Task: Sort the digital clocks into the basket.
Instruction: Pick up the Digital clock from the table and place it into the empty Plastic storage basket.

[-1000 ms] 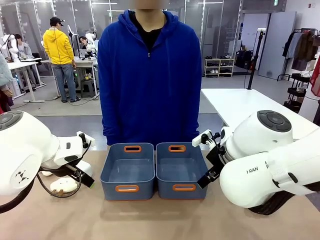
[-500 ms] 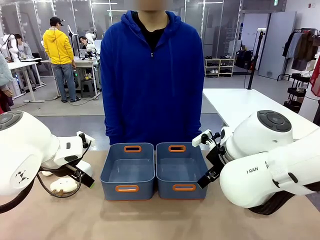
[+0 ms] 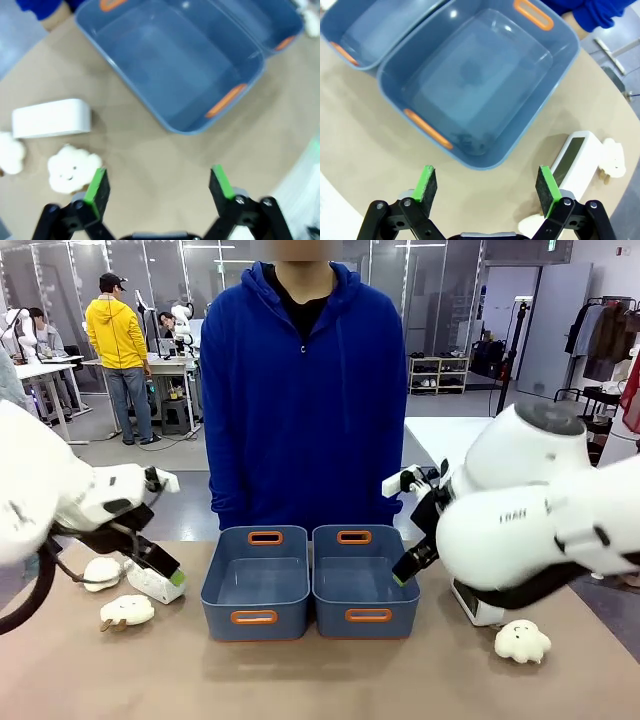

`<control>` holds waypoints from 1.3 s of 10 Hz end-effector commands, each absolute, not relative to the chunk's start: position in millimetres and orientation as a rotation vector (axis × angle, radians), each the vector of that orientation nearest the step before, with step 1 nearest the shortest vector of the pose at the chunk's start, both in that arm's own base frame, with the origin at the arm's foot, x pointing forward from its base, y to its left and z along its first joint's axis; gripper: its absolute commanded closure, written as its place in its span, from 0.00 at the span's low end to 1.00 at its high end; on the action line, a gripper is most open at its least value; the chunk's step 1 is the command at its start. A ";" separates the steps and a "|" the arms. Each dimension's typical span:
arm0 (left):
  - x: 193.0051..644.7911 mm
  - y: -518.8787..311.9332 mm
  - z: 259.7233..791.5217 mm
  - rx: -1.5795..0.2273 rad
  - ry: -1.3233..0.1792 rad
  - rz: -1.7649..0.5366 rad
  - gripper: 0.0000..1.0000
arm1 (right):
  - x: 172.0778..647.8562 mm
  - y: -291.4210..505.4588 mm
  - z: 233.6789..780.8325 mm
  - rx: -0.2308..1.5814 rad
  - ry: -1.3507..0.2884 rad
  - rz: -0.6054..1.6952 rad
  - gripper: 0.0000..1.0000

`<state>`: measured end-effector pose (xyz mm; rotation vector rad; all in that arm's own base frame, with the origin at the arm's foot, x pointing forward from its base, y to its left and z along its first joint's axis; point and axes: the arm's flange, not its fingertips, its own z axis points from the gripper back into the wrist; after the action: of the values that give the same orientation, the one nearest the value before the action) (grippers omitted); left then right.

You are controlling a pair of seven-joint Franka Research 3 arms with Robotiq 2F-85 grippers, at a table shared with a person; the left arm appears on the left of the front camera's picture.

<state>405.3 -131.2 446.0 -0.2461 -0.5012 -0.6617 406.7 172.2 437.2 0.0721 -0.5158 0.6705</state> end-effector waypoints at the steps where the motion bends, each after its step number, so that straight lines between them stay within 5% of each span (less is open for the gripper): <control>1: 411.1 -81.8 466.7 -0.509 -0.428 -0.656 0.00 | 416.7 139.7 456.8 0.310 -0.454 0.628 0.00; 6: 380.6 37.2 462.5 -1.086 -0.570 -0.335 0.00 | 409.4 4.1 450.0 1.089 -0.507 0.193 0.00; 13: 304.6 109.9 443.6 -1.020 -0.780 -0.044 0.00 | 327.0 -108.4 439.8 1.118 -0.744 -0.093 0.00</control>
<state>329.9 144.7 451.9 -1.0329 -0.7026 -0.0285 345.8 -134.5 442.6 1.1352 -0.7126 -0.1264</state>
